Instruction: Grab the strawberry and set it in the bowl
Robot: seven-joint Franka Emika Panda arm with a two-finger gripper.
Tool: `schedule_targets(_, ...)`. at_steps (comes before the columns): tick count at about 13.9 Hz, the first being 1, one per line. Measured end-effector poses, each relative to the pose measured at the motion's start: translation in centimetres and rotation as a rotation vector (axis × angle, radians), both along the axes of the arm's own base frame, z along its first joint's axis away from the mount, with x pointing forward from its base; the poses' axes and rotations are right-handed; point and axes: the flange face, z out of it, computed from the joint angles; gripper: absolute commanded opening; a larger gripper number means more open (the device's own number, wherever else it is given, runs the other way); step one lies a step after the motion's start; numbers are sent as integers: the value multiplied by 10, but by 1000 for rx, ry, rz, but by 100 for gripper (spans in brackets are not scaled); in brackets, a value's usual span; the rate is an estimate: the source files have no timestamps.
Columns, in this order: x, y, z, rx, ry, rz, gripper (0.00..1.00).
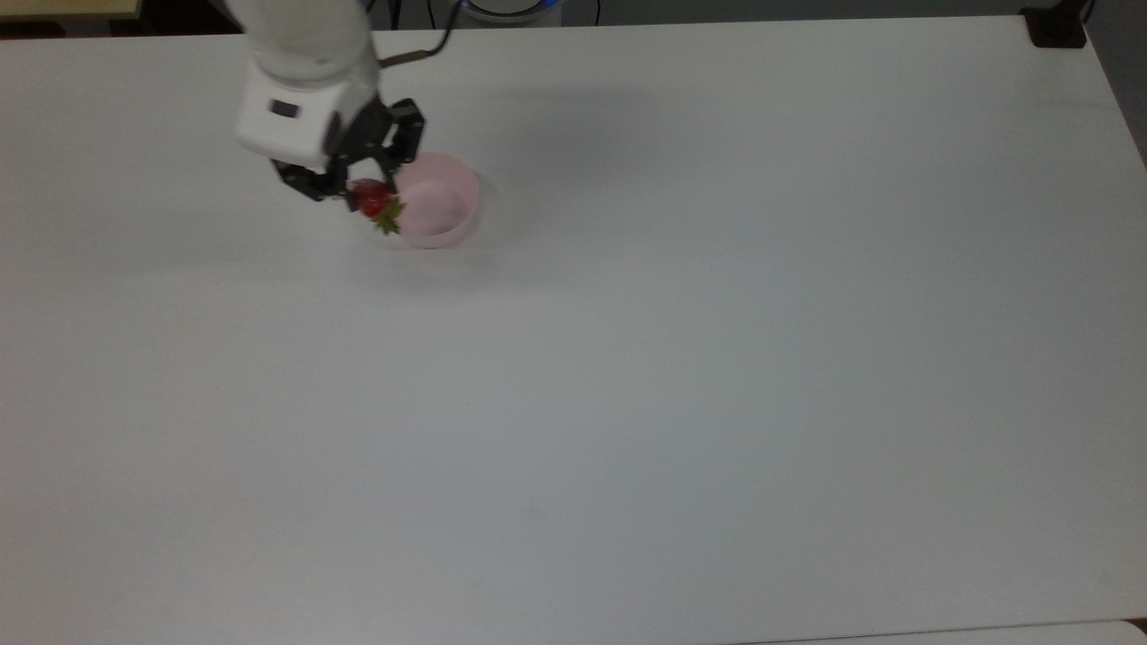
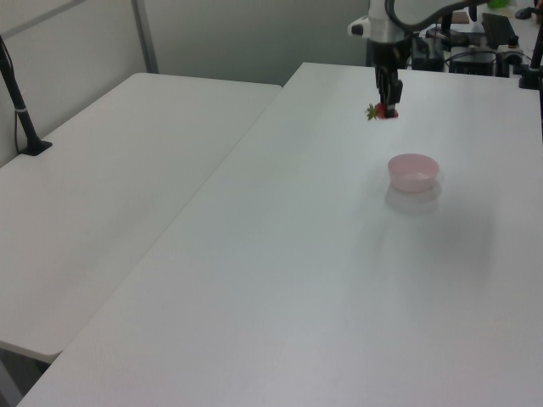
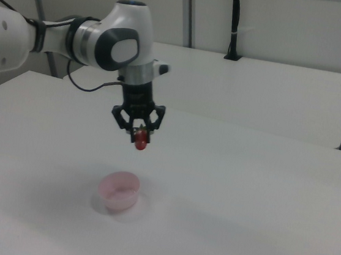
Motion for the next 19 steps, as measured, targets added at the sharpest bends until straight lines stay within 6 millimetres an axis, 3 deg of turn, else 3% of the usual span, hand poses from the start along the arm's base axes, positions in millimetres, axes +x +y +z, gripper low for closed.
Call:
schedule_targets(1, -2, 26, -15, -18, 29, 0, 29)
schedule_targets(3, -10, 55, -45, -33, 87, 6, 29)
schedule_targets(5, -20, 56, -68, -34, 142, 7, 30)
schedule_targets(8, -28, 47, -82, -35, 174, -7, 34)
schedule_targets(9, -30, 39, -84, -35, 180, -20, 52)
schedule_targets(10, -32, 33, -86, -39, 186, -26, 100)
schedule_targets(13, -38, 21, -89, -46, 199, -43, 100)
schedule_targets(14, -38, 18, -88, -47, 196, -49, 100)
schedule_targets(16, -37, 14, -64, -52, 148, -99, 100)
schedule_targets(17, -36, 14, -43, -57, 106, -141, 100)
schedule_targets(19, -38, 23, 18, -58, 10, -204, 100)
